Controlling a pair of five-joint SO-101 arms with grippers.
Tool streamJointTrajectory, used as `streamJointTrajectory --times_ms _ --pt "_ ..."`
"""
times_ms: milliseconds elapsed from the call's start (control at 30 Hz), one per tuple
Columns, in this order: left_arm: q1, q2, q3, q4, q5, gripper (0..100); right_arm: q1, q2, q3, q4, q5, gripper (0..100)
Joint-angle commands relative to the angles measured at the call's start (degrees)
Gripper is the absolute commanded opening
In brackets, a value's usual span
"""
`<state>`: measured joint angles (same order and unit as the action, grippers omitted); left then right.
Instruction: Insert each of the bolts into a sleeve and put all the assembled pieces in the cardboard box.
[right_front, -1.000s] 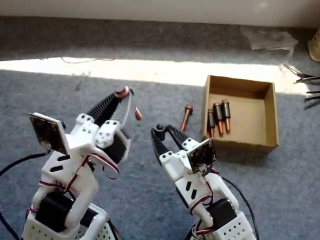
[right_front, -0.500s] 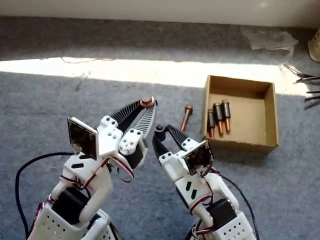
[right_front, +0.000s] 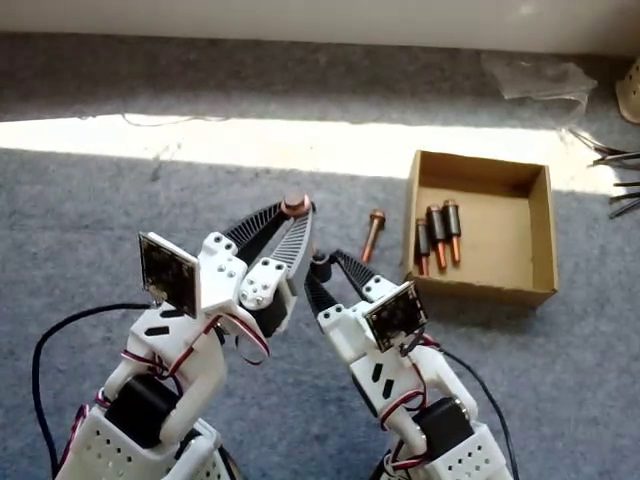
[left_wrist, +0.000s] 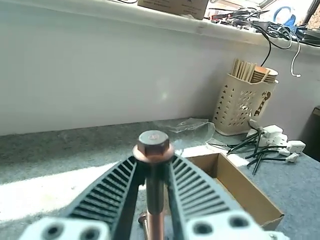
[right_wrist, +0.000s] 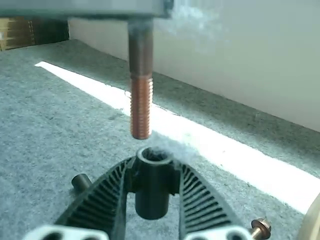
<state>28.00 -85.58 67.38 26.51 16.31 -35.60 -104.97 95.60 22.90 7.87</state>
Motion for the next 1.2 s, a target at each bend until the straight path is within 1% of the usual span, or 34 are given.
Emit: streamJointTrajectory --times_ms 0,167,267,467,633,1167 --pt "1.0 -0.4 -0.3 -1.7 -1.3 2 0.5 -0.1 6.3 -1.0 0.6 0.4" --pt "1.0 -0.5 2.4 -6.8 -1.4 2 0.5 -0.1 6.3 -1.0 0.6 0.4" --pt "1.0 -0.4 3.6 -7.9 -1.5 2 0.5 -0.1 6.3 -1.0 0.6 0.4" --pt "1.1 -0.4 3.6 -7.9 -1.3 2 0.5 -0.1 6.3 -1.0 0.6 0.4" --pt "4.1 -0.4 3.7 -7.8 -1.3 2 0.5 -0.1 6.3 -1.0 0.6 0.4" --pt "3.9 -0.3 4.4 -7.7 -1.7 2 0.5 -0.1 6.3 -1.0 0.6 0.4"
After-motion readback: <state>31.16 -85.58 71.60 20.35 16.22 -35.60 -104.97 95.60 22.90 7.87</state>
